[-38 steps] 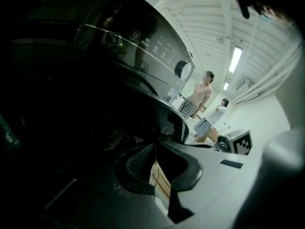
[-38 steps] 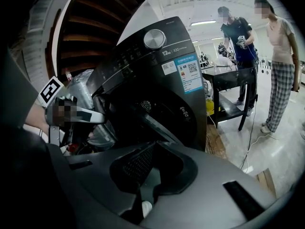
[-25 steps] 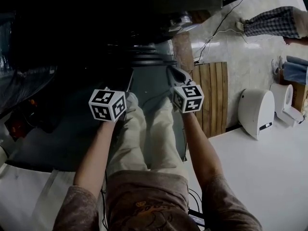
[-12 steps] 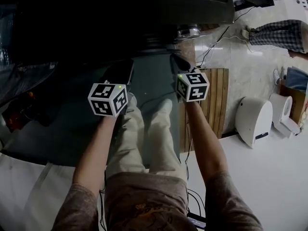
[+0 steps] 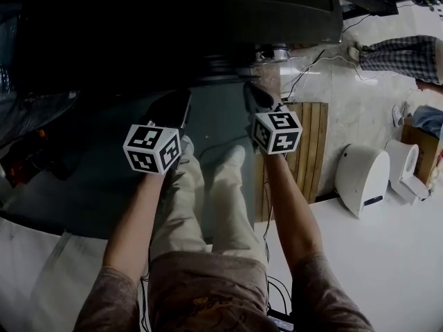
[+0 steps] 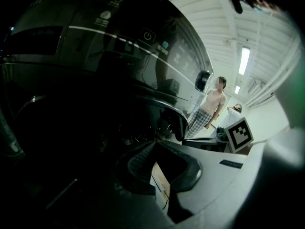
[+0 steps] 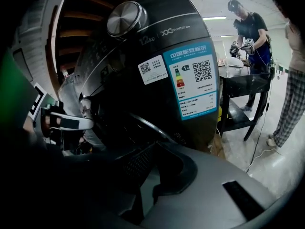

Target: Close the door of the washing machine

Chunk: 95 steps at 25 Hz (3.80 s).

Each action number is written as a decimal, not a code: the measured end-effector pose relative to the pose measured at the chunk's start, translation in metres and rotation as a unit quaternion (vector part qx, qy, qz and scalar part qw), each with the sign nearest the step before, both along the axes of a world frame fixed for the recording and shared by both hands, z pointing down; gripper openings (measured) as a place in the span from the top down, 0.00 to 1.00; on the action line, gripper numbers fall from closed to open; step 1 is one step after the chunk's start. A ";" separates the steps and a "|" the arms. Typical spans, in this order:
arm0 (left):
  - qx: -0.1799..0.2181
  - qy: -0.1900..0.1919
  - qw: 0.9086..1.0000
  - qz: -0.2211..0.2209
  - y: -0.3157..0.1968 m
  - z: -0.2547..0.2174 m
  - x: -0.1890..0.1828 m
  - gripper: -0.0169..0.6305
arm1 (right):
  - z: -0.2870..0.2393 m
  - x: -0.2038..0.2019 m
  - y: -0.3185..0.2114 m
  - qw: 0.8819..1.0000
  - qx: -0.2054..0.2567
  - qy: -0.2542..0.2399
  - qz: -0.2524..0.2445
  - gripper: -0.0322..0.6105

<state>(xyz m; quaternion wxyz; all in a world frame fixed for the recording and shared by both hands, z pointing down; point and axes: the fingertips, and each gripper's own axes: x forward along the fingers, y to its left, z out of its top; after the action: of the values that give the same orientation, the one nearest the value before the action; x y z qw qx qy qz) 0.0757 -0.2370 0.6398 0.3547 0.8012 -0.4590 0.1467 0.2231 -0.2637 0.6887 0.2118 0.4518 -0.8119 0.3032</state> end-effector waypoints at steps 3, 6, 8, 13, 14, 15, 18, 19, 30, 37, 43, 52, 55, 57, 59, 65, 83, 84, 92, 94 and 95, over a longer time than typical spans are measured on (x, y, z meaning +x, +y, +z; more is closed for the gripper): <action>0.001 0.002 1.000 -0.006 -0.002 0.001 -0.001 0.97 | 0.001 0.000 -0.004 1.000 -0.003 -0.003 -0.002 0.95; -0.003 0.005 1.000 -0.008 -0.006 0.002 0.001 0.97 | 0.002 -0.002 -0.009 1.000 -0.011 -0.003 -0.003 0.95; -0.009 0.016 1.000 -0.017 -0.008 0.003 0.001 0.97 | 0.003 -0.002 -0.010 1.000 -0.014 -0.002 -0.005 0.95; 0.008 0.011 1.000 -0.004 -0.007 -0.016 0.011 0.97 | -0.014 -0.005 -0.009 1.000 -0.009 0.005 -0.004 0.95; 0.013 0.012 1.000 0.000 -0.007 -0.023 0.014 0.97 | -0.023 -0.005 -0.009 1.000 -0.004 0.002 -0.002 0.95; 0.017 0.014 1.000 0.004 -0.006 -0.030 0.017 0.97 | -0.033 -0.005 -0.009 1.000 0.003 -0.001 0.000 0.95; 0.029 0.017 0.999 0.012 -0.002 -0.054 0.023 0.97 | -0.069 -0.005 -0.006 1.000 0.029 -0.004 0.000 0.95; 0.033 0.018 0.999 0.013 0.000 -0.062 0.023 0.97 | -0.082 -0.005 -0.004 0.999 0.037 -0.002 -0.002 0.95; 0.078 0.021 0.996 0.033 0.033 -0.181 0.029 0.97 | -0.226 0.005 0.035 0.994 0.109 -0.011 -0.015 0.95; 0.111 0.027 0.991 0.070 0.060 -0.257 0.047 0.97 | -0.304 0.016 0.080 0.988 0.153 -0.023 -0.004 0.95; 0.146 0.030 0.985 0.091 0.064 -0.314 0.052 0.97 | -0.354 0.029 0.110 0.983 0.183 -0.029 0.011 0.95; 0.151 0.054 0.981 0.112 0.088 -0.366 0.064 0.97 | -0.416 0.040 0.138 0.974 0.220 -0.058 0.022 0.95; 0.162 0.061 0.978 0.113 0.097 -0.379 0.064 0.97 | -0.428 0.036 0.148 0.971 0.228 -0.068 0.019 0.95; 0.171 0.076 0.976 0.110 0.101 -0.388 0.064 0.97 | -0.436 0.034 0.154 0.968 0.240 -0.070 0.018 0.95; 0.186 0.087 0.973 0.106 0.105 -0.397 0.063 0.97 | -0.443 0.031 0.159 0.963 0.262 -0.068 0.015 0.95; 0.277 0.053 0.955 0.089 0.109 -0.406 0.053 0.97 | -0.452 0.038 0.168 0.940 0.334 -0.062 0.036 0.95; 0.283 0.020 0.958 0.037 0.110 -0.340 0.025 0.97 | -0.388 0.057 0.169 0.952 0.295 -0.027 0.070 0.95; 0.281 0.019 0.959 0.036 0.110 -0.338 0.025 0.97 | -0.387 0.058 0.169 0.953 0.294 -0.027 0.072 0.95; 0.272 0.025 0.962 0.034 0.110 -0.341 0.029 0.97 | -0.385 0.058 0.169 0.954 0.288 -0.031 0.071 0.95; 0.270 0.024 0.962 0.035 0.110 -0.341 0.029 0.97 | -0.386 0.056 0.169 0.955 0.287 -0.033 0.069 0.95; 0.268 0.025 0.962 0.034 0.110 -0.341 0.028 0.97 | -0.386 0.054 0.169 0.955 0.286 -0.033 0.068 0.95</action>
<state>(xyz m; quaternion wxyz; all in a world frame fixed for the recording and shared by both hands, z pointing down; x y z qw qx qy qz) 0.1038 -0.1271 0.2991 0.1326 0.8856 -0.4450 0.0105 0.2774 -0.0946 0.3031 0.0252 0.5371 -0.8387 0.0867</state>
